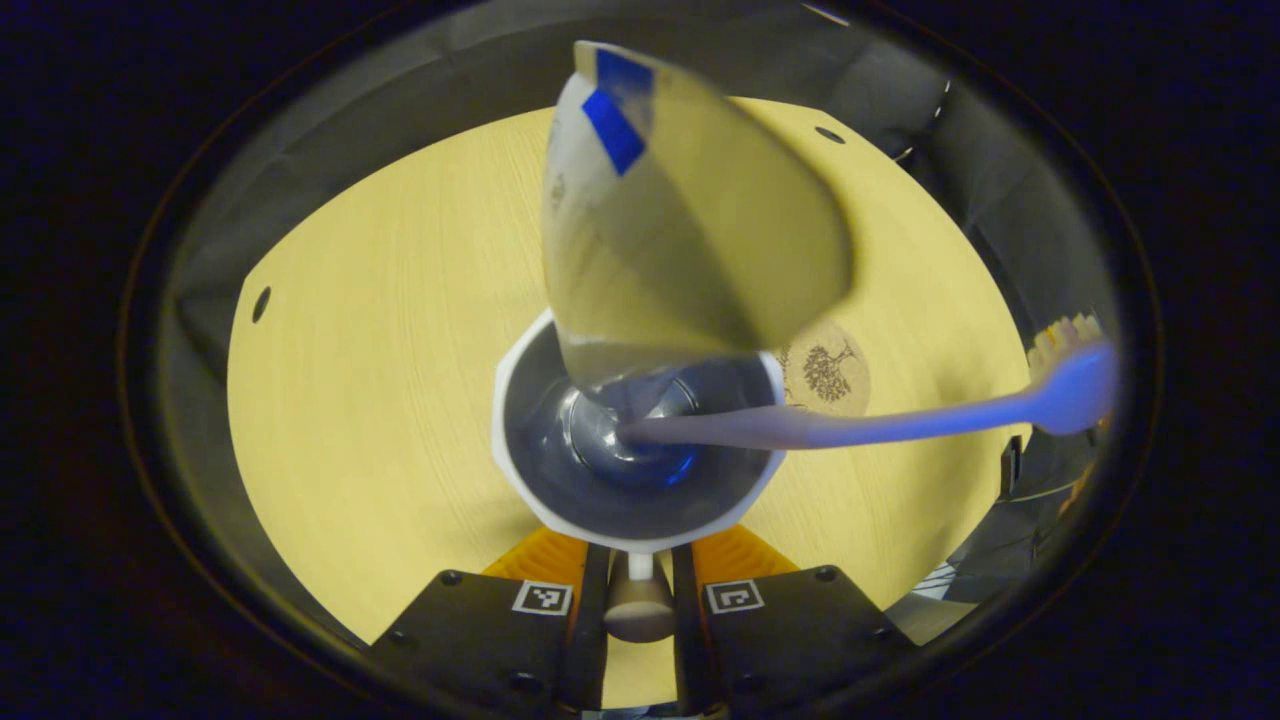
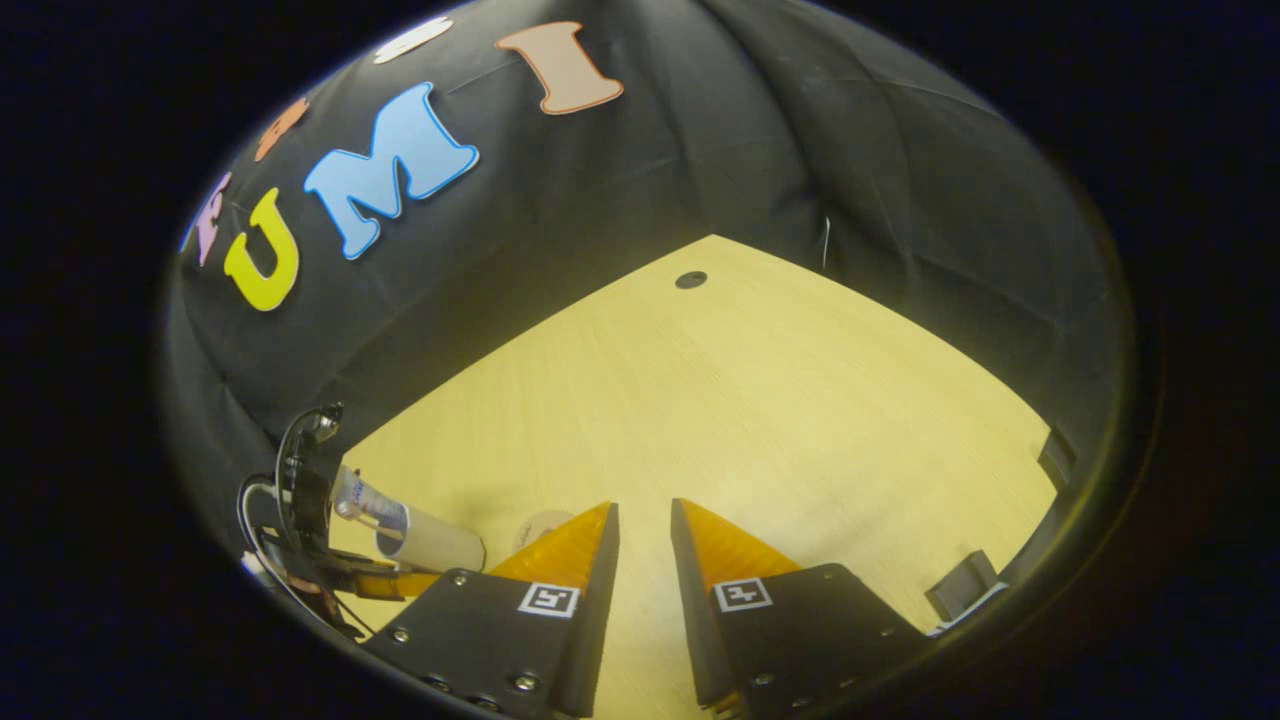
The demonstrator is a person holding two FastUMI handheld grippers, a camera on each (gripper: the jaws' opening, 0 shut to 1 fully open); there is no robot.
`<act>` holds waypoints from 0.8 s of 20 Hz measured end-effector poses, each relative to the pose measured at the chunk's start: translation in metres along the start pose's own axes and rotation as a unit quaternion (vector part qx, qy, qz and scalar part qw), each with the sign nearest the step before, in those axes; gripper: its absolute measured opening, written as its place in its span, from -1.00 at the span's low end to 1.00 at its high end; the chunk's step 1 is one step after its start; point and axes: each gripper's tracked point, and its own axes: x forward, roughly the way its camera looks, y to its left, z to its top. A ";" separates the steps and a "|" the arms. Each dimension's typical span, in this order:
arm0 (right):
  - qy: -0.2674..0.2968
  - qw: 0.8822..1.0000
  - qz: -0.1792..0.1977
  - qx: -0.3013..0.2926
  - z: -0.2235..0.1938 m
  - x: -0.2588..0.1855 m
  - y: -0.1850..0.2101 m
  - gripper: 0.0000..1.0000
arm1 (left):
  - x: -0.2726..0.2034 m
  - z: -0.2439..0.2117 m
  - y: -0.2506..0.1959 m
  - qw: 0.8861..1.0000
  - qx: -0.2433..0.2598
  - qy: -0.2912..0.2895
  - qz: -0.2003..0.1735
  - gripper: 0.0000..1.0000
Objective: Put the toothbrush and toothpaste on the desktop into the cup, then pick up the cup and place it on the coaster on the desktop.
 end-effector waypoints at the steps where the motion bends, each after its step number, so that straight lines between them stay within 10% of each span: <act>1: 0.001 1.000 0.000 0.002 0.001 0.001 0.001 -0.30 | -0.003 0.004 -0.005 1.000 0.007 -0.003 -0.001 -0.31; 16: -0.012 0.999 -0.022 0.034 0.006 -0.023 -0.042 -0.30 | 0.004 0.044 -0.077 0.996 0.080 0.000 -0.039 -0.31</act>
